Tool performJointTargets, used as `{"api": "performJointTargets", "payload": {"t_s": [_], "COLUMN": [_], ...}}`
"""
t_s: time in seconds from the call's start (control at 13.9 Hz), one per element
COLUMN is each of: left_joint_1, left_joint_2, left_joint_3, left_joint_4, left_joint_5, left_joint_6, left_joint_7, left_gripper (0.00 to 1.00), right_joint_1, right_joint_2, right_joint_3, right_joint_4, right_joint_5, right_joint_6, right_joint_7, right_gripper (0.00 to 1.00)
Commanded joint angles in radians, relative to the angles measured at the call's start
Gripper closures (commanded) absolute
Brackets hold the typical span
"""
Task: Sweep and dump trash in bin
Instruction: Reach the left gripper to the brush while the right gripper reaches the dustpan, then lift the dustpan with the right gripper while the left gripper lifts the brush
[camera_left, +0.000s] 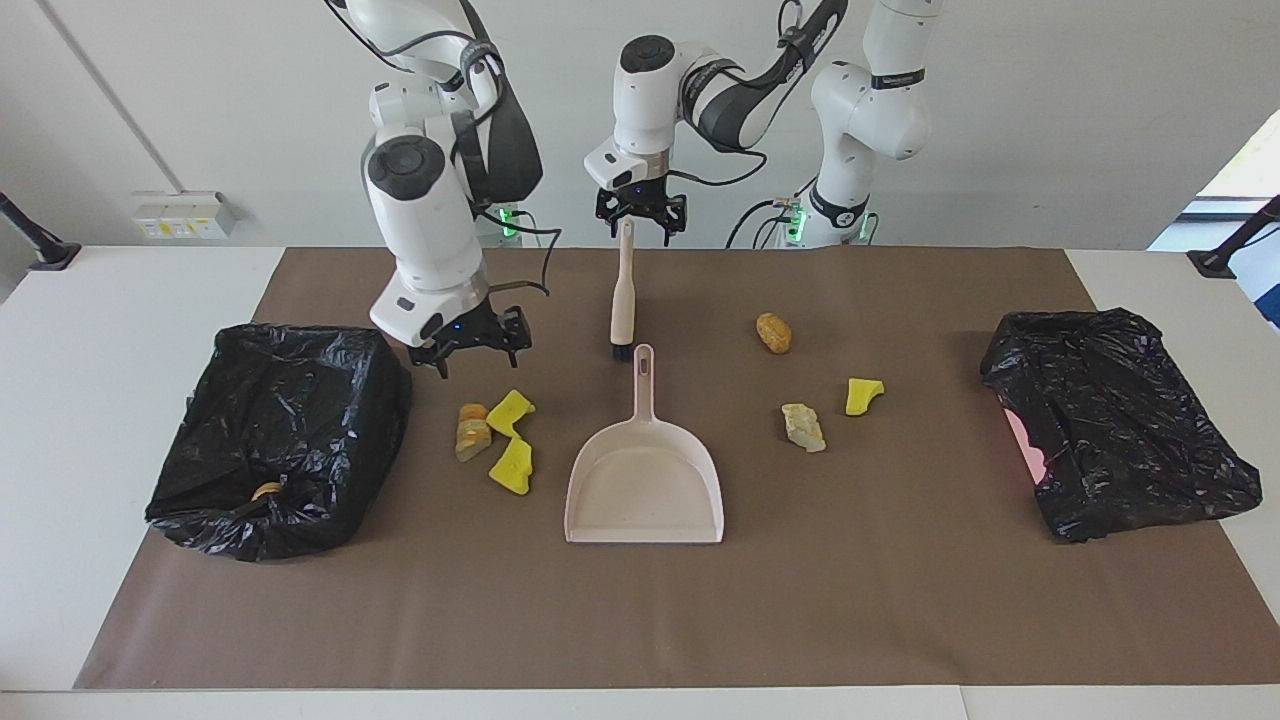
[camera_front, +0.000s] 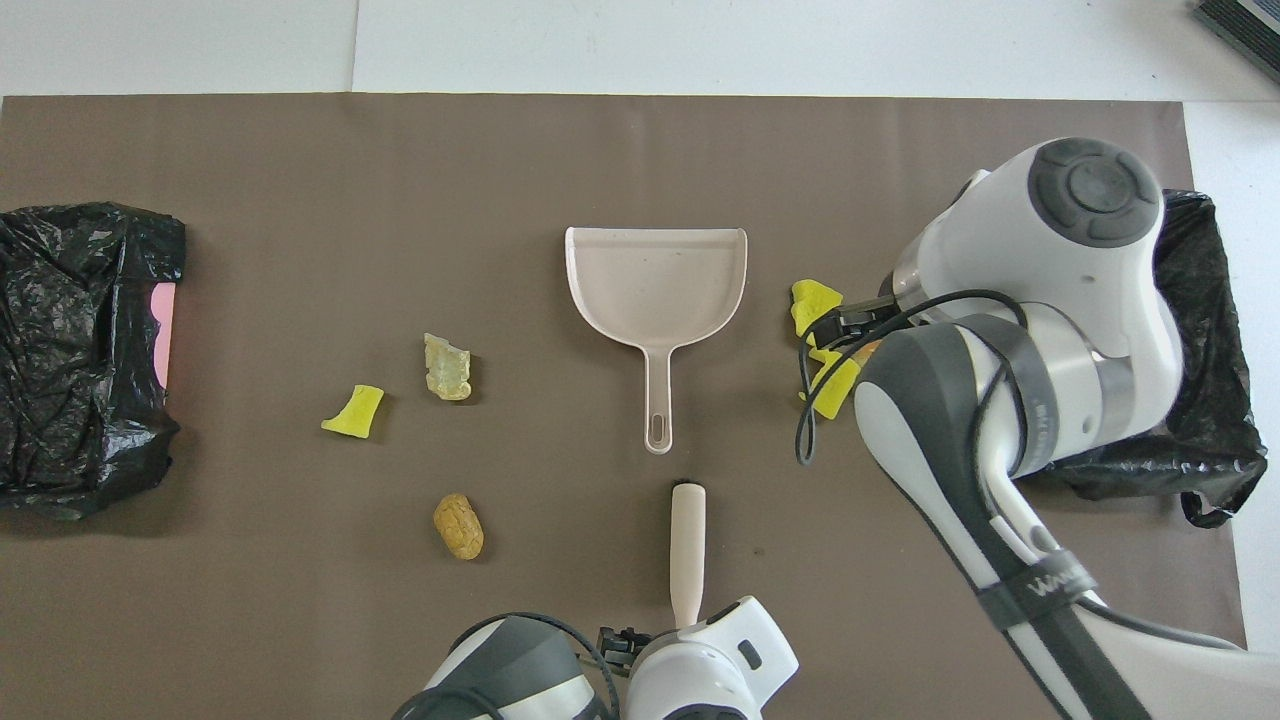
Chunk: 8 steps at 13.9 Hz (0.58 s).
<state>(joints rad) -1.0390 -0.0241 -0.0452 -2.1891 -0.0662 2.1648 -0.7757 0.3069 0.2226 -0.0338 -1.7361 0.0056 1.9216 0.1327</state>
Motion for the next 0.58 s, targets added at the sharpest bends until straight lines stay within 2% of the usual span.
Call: {"api": "performJointTargets", "payload": {"t_s": [0.0, 0.07, 0.36, 0.5], "left_joint_1": [-0.054, -0.068, -0.068, -0.068], "left_joint_2": [0.067, 0.113, 0.107, 0.102], "left_joint_3": [0.021, 0.021, 0.022, 0.021], "left_joint_4": [-0.034, -0.032, -0.021, -0.021], "left_joint_5": [-0.007, -0.007, -0.007, -0.007], "left_joint_6": [0.096, 0.101, 0.066, 0.067], "left_joint_7": [-0.017, -0.043, -0.05, -0.057], "left_gripper": [0.0, 0.0, 0.0, 0.0], "right_joint_1": [0.063, 0.09, 0.191, 0.225], "right_joint_2": [0.101, 0.141, 0.312, 0.331], "right_joint_3": [-0.001, -0.001, 0.005, 0.005], "right_joint_4": [0.104, 0.143, 0.304, 0.314], "right_joint_5": [0.048, 0.054, 0.071, 0.073], "right_joint_6": [0.005, 0.004, 0.014, 0.013], "right_joint_7": [0.125, 0.152, 0.307, 0.326], "right_gripper": [0.0, 0.0, 0.0, 0.0]}}
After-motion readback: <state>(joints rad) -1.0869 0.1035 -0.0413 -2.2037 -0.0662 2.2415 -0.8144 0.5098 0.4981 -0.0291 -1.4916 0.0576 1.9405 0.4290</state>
